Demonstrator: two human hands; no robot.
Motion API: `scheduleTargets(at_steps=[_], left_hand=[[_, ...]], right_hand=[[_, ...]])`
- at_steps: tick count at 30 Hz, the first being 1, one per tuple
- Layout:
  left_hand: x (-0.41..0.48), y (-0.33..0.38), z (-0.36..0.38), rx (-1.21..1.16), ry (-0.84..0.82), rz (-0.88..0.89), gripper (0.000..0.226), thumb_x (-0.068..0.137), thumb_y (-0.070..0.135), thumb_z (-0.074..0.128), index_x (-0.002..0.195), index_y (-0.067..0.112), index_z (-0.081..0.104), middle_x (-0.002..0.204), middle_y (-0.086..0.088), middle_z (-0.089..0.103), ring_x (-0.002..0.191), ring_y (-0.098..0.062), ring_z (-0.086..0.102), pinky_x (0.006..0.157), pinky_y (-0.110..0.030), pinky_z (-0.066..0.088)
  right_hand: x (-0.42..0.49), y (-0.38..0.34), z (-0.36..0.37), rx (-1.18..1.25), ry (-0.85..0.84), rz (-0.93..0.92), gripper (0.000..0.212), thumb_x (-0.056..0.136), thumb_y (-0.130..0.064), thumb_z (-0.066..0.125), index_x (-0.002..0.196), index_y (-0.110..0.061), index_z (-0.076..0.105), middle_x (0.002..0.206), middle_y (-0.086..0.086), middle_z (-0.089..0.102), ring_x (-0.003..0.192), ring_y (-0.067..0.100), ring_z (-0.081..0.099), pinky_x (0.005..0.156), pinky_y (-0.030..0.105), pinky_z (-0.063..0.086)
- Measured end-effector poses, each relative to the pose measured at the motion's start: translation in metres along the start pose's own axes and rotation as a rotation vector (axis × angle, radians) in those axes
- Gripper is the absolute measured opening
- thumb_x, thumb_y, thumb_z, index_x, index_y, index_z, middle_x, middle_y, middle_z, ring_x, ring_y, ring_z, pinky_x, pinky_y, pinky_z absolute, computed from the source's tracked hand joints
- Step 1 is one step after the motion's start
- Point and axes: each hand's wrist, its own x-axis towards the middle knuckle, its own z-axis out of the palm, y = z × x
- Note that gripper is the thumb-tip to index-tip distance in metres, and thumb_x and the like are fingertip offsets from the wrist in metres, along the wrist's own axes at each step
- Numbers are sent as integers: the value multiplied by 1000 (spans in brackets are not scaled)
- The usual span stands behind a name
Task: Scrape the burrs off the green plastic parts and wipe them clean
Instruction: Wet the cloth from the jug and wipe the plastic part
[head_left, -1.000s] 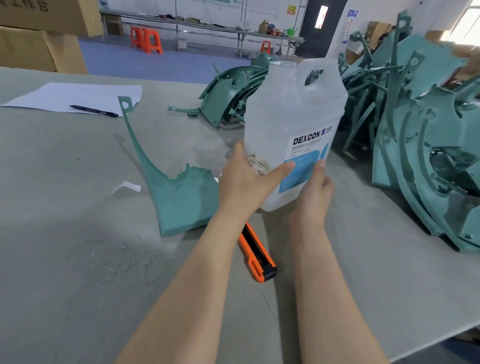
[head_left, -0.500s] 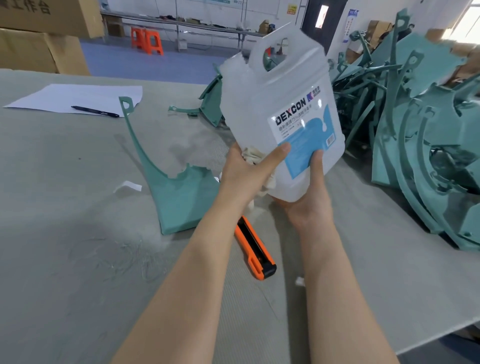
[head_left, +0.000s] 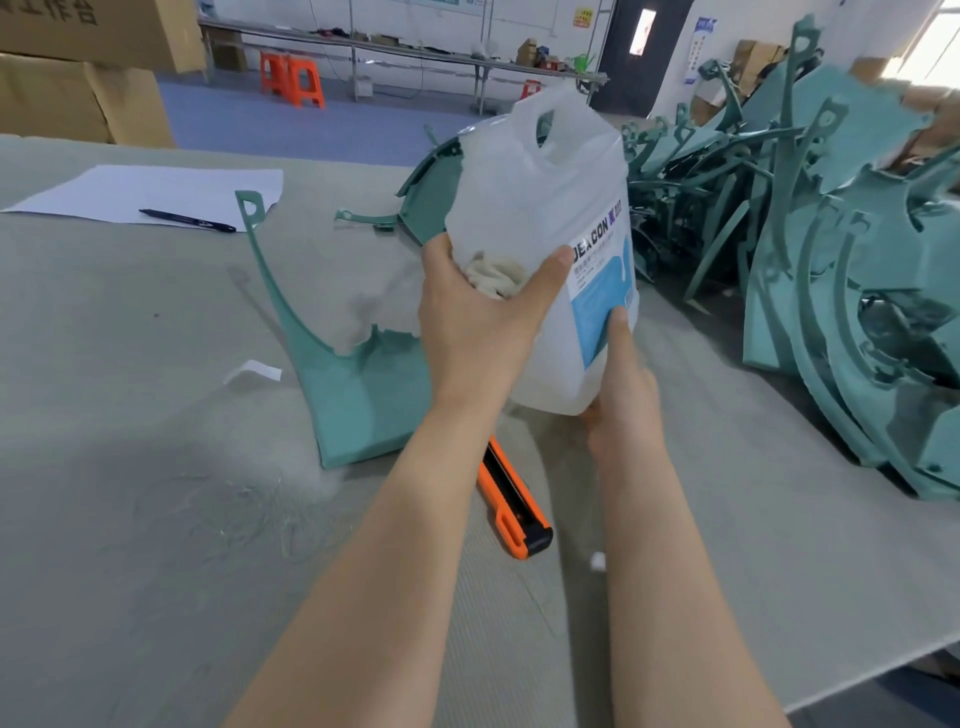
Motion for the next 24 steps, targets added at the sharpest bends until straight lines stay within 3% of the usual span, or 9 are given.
scheduleTargets(at_steps=[4,7,9,13,16,18,21,24], left_hand=[[-2,-1,3,-29,60,-22,62,61,49,83,107,24,51,100,13,67,89,-3,65,78,-20,52],[-2,-2,3,48,71,6,61,58,53,83,103,32,46,102,16,64,94,-4,63,80,-19,50],[1,-1,0,102,1,46,64,57,55,82,106,34,48,105,16,64,98,-5,62,86,-25,51],[10,1,-14,169,-242,100,92,56,53,85,134,20,49,123,10,62,112,-5,59,98,-32,49],[15,-1,-25,129,-350,100,86,61,39,88,135,21,49,120,13,64,107,1,60,99,-30,49],[15,-2,-26,116,-367,99,84,62,39,88,135,20,50,120,11,65,109,-1,61,100,-32,48],[12,-3,-23,90,-345,126,81,64,39,87,134,19,51,119,12,64,108,0,60,100,-31,48],[11,-5,-22,57,-340,123,77,69,35,84,136,19,49,122,13,63,109,1,60,100,-27,47]], right_hand=[[-8,-3,-1,-125,-35,-104,63,88,-62,54,133,-18,52,117,0,66,103,19,66,93,42,54],[-11,-4,-1,-191,-78,-113,72,86,-64,56,140,-20,40,121,-6,61,105,12,63,91,35,54],[-11,-4,-3,-206,-41,-151,71,87,-63,54,142,-21,38,120,-14,56,103,3,58,85,22,49],[-7,-5,-9,-86,91,-159,74,89,-67,46,149,-27,32,150,-3,41,132,15,45,109,38,38],[-5,-3,-11,111,58,-109,68,91,-68,42,144,-27,41,140,-2,54,118,13,58,91,31,50],[-2,-1,-12,186,92,-84,69,90,-68,43,146,-27,39,140,-4,54,116,12,57,81,24,49],[5,1,-10,150,128,-89,73,90,-68,42,150,-27,32,147,-3,47,128,16,50,104,36,43],[7,4,-8,101,100,-108,72,91,-67,43,150,-27,31,146,-4,48,128,15,50,105,35,41]])
